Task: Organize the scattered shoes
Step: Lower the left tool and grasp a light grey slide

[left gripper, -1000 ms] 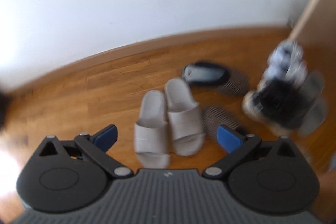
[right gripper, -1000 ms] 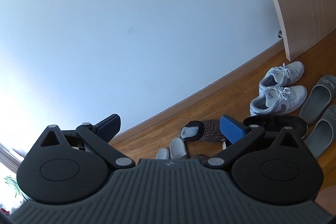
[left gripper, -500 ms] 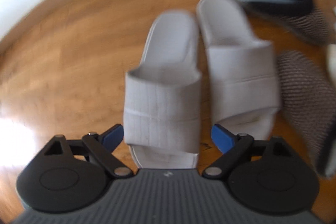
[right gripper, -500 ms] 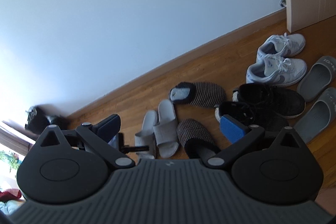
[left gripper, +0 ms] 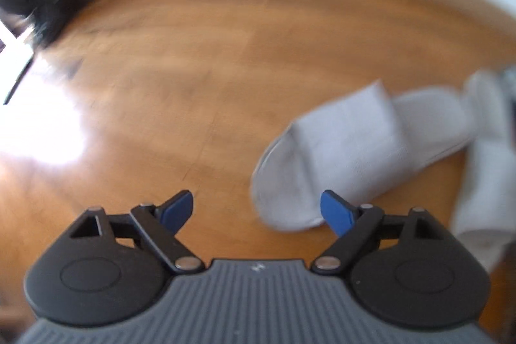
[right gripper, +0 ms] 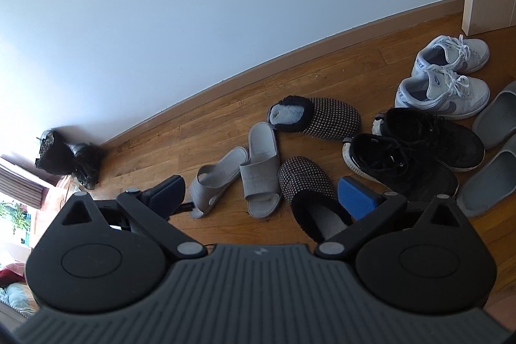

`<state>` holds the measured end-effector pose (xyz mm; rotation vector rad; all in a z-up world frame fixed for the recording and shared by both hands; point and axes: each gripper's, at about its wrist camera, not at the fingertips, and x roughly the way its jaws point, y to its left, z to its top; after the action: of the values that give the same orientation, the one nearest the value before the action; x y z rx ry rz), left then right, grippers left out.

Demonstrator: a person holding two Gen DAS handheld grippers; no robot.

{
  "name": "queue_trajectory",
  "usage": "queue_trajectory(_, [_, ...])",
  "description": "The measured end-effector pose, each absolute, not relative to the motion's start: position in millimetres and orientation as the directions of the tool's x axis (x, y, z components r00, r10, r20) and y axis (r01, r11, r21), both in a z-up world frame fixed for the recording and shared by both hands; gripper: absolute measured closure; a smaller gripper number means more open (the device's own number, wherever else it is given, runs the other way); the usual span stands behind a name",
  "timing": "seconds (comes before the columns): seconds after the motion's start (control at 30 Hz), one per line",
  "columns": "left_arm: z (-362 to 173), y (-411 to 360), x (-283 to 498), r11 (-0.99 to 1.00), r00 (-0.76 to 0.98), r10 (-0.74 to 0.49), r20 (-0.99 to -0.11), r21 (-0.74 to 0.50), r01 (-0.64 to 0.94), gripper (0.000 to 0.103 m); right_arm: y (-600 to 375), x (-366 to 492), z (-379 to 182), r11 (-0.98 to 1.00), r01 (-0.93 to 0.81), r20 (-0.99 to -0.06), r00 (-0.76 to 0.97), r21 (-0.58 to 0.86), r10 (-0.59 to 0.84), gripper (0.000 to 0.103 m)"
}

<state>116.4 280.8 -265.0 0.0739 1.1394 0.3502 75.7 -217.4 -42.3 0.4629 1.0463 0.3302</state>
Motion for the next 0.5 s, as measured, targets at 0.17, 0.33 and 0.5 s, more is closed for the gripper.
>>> queue_trajectory(0.17, [-253,240,137,0.928,0.445,0.278,-0.851,0.358,0.106,0.008,-213,73,-41,0.858,-0.052,-0.755,0.449,0.511,0.477,0.000])
queue_trajectory(0.33, [-268,277,176,0.986,0.359,0.000,-0.933,-0.061,-0.157,0.001,-206,68,-45,0.858,-0.058,-0.765,0.424,0.510,0.484,0.001])
queue_trajectory(0.5, [-311,296,152,0.807,0.083,-0.177,-0.981,-0.193,-0.558,0.010,-200,60,-51,0.863,-0.066,-0.784,0.389,0.501,0.484,0.000])
